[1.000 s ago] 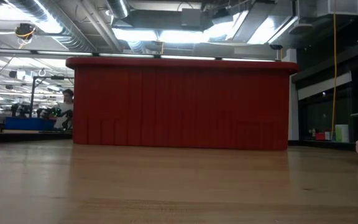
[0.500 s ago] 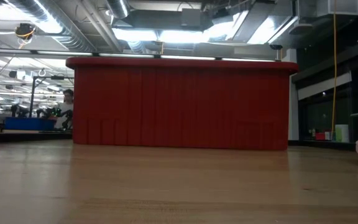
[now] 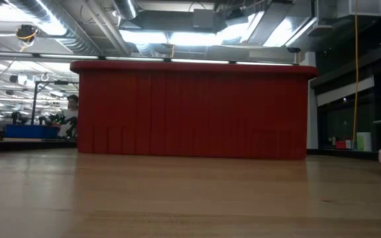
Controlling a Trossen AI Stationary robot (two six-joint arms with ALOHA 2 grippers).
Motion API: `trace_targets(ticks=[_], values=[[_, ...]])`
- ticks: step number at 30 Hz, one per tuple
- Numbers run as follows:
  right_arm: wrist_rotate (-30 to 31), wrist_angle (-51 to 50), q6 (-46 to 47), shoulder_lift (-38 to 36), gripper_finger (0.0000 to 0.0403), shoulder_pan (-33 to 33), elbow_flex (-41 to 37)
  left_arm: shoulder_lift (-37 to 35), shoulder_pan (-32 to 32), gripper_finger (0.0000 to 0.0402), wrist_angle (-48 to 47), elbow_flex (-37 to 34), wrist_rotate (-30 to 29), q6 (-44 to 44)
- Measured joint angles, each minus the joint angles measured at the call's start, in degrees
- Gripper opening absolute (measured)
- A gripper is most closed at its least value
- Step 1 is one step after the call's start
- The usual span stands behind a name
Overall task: Pick and place slides into bin
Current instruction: Put the pink slide into the red bin
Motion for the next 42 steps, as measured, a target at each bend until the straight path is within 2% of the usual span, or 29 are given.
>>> trace_targets(ticks=[4,9,13,23,29,42], values=[[-0.07,2.6,-0.15,0.0,0.0146,0.0,-2.46,0.0,0.0,0.0005,-0.8,0.0,0.0,0.0],[-0.08,7.74,-6.98,0.0,0.017,-0.01,-6.98,0.0,0.0,0.0002,-1.25,0.0,0.0,0.0],[-0.01,10.76,-10.41,0.02,0.0173,-0.02,-10.63,0.0,0.0,0.0003,-1.25,0.0,0.0,0.0],[2.05,16.42,-10.76,0.0,0.0173,-0.17,-17.71,0.0,0.0,0.0003,-1.25,-0.02,0.38,0.0],[6.91,16.63,-11.62,0.0,0.0173,-0.18,-17.44,0.0,0.0,0.0003,-1.22,-0.02,0.44,-0.02],[6.99,17.46,-16.8,1.72,0.0173,-0.39,-17.39,0.0,0.0,0.0001,-1.25,-0.02,0.44,-0.06]])
